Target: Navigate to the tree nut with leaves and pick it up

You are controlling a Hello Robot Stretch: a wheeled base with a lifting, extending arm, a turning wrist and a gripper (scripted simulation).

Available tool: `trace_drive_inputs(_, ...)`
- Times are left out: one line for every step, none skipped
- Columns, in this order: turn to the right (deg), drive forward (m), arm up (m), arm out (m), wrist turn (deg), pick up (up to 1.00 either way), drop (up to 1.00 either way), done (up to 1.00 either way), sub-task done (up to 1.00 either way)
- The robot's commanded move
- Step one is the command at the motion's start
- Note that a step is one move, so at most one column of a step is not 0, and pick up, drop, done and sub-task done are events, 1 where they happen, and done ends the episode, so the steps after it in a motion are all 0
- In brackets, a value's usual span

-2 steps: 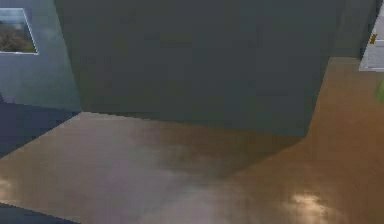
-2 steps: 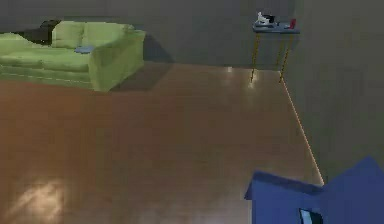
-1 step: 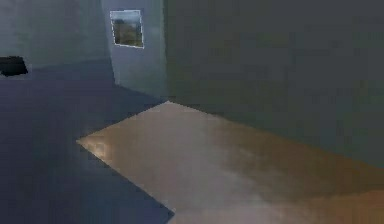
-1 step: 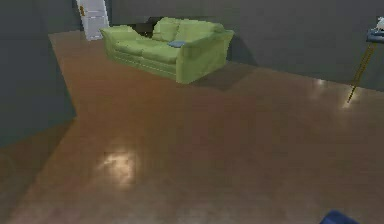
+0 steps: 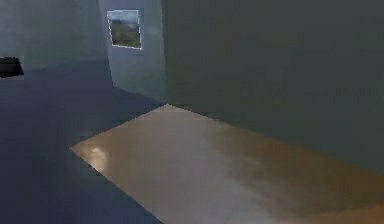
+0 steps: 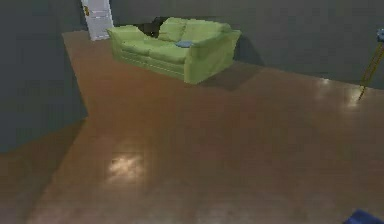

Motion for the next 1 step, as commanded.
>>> trace_drive_inputs(45.0,0.0,0.0,0.0,0.0,0.0,0.0,0.0,0.0)
